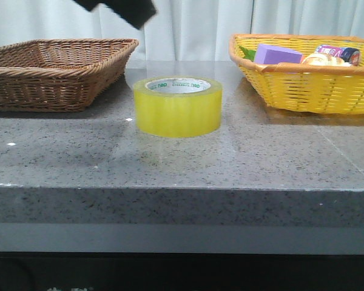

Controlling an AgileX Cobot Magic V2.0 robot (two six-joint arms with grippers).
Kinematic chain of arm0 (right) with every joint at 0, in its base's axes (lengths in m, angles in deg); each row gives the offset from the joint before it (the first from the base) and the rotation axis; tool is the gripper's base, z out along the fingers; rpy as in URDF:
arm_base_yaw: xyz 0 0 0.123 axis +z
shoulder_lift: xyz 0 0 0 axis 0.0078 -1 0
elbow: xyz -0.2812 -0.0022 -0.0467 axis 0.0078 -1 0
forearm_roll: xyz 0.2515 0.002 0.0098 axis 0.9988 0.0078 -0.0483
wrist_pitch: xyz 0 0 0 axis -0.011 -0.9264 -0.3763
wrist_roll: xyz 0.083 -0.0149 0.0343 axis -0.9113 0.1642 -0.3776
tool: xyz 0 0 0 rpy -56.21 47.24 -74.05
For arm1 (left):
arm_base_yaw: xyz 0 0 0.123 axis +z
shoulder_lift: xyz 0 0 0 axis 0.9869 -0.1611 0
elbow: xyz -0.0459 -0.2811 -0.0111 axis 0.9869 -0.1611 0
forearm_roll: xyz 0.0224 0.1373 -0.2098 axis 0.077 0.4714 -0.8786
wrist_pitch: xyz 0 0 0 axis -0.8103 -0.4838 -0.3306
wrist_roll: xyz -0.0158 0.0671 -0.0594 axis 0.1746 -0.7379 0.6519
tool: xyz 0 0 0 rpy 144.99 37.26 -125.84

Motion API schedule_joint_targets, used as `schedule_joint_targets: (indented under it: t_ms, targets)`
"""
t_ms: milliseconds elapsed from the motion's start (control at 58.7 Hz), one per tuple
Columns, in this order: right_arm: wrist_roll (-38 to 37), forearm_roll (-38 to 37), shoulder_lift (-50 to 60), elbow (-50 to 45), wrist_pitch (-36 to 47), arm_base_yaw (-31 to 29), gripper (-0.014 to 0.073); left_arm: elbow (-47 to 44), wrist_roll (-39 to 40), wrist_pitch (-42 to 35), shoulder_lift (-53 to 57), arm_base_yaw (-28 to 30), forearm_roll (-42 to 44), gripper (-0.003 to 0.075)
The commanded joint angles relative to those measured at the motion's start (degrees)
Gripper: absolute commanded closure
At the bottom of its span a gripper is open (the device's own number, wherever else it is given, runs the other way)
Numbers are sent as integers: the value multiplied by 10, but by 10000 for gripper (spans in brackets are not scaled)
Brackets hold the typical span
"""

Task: Transfer tape with both arms
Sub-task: 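Withdraw the right gripper and move the left gripper toward the tape roll, then grasp the tape roll by its rim with the left gripper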

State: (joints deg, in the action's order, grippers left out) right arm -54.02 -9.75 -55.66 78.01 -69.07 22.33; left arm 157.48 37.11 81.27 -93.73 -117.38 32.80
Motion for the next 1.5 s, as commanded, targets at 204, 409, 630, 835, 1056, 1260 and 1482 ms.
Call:
schedule_joint_targets:
  t_ms: [204, 409, 630, 835, 1056, 1260, 1482]
  targets:
    - [6, 7, 1, 15, 42, -3, 182, 153, -51, 29, -109, -33, -24, 120]
    - [6, 7, 1, 15, 42, -3, 182, 233, -53, 78, -188, -37, -12, 120]
    - [6, 7, 1, 15, 41, -3, 182, 284, -53, 110, -251, -37, -5, 120]
    - [6, 7, 1, 15, 41, -3, 182, 288, -54, 110, -284, -37, 9, 120]
    - [6, 7, 1, 15, 41, -3, 182, 288, -54, 111, -306, -36, 17, 129]
    - [6, 7, 1, 15, 42, -3, 182, 288, -54, 116, -305, -36, 19, 445]
    - [6, 7, 1, 15, 42, -3, 182, 295, -47, 132, -305, -36, 19, 635]
